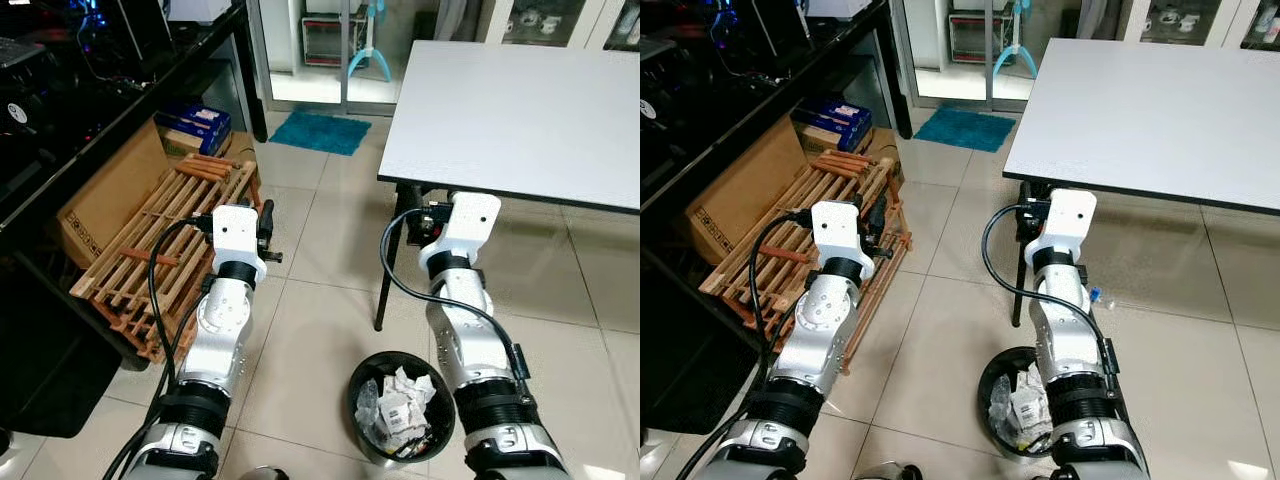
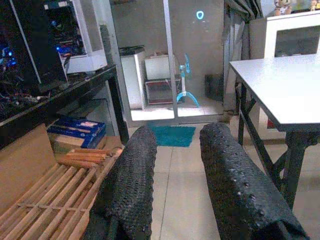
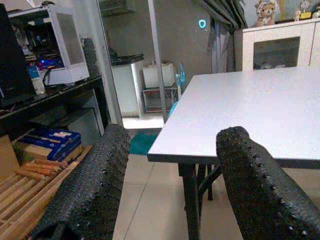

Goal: Picking trash to rubbish bin

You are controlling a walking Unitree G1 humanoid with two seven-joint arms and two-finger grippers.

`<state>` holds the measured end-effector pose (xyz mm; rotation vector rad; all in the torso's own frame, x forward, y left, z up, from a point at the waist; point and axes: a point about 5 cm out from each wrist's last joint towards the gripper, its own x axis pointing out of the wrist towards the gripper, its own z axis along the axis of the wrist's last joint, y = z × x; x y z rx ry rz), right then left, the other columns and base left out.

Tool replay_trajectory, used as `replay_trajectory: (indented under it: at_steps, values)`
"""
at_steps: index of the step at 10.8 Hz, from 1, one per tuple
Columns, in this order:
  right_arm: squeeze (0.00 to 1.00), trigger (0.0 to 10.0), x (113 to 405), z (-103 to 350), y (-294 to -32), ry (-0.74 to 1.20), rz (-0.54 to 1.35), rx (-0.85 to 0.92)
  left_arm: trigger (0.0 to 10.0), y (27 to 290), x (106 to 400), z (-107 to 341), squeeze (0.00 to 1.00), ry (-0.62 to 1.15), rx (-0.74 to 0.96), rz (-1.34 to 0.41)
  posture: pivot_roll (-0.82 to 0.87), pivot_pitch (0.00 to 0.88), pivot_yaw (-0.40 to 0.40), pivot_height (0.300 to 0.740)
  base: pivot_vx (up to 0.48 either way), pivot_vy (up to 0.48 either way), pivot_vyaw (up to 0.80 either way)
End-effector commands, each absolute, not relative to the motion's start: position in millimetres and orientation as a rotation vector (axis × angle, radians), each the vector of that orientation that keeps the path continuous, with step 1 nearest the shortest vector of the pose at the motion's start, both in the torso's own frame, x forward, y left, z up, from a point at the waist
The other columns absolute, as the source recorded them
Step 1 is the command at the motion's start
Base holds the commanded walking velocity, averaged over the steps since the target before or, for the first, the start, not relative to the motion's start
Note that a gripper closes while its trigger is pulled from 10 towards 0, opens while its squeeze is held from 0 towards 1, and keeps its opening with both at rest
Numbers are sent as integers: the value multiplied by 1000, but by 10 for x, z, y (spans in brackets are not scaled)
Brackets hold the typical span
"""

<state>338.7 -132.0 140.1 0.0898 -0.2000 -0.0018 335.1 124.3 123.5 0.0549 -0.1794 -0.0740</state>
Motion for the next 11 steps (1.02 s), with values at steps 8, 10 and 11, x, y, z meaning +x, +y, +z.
replay_trajectory:
  at_steps: [8,10,11]
  values:
    - [0,10000,3482,1425,-1454,-159,-2,113,10000,1204,3440,1251,0,-173,58,-30,5,4,32,740,0,-60,0]
    - [0,10000,3492,1441,-1418,-161,15,120,10000,1220,3449,1245,0,-168,65,-30,5,5,39,740,0,-480,0]
    - [0,10000,3495,1439,-1415,-160,16,120,10000,1212,3452,1239,0,-166,65,-31,6,7,39,740,0,-480,0]
